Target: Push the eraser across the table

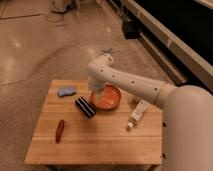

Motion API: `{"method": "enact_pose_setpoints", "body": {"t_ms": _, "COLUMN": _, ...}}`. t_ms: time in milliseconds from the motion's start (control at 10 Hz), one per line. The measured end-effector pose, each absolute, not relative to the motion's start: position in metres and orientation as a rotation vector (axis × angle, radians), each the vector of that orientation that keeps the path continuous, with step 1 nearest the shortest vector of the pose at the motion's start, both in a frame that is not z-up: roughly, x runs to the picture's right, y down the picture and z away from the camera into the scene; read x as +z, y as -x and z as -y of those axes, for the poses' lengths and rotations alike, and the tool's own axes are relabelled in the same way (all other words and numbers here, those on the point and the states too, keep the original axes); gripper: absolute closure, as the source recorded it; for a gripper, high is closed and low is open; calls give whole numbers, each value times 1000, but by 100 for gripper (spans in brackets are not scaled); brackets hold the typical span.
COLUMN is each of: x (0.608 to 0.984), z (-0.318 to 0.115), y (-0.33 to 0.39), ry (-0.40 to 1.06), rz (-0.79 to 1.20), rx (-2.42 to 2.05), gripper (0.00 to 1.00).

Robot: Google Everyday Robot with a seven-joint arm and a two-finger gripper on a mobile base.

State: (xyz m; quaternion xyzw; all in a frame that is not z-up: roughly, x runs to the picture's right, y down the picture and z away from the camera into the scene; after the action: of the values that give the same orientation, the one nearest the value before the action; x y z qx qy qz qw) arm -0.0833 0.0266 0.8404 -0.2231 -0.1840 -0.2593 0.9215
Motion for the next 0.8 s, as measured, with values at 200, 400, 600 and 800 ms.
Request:
{"method": "enact_pose_setpoints", "body": {"t_ms": 200, "x": 840, "z": -26, "y": 81, "ry": 458, "rz": 378, "rx": -529, "gripper": 35}}
{"method": "enact_pose_setpoints", "body": {"t_ms": 400, "x": 840, "z": -27, "y": 84, "ry": 458, "rz": 380, "rx": -533, "gripper": 35}}
{"method": "enact_pose_setpoints", "body": {"t_ms": 600, "x": 840, "z": -26, "y": 82, "ry": 459, "rz": 379, "rx": -529, "gripper": 35}}
{"method": "enact_pose_setpoints", "body": {"t_ms": 800, "x": 847, "z": -24, "y": 89, "ry": 444, "rz": 388, "rx": -532, "gripper": 35}}
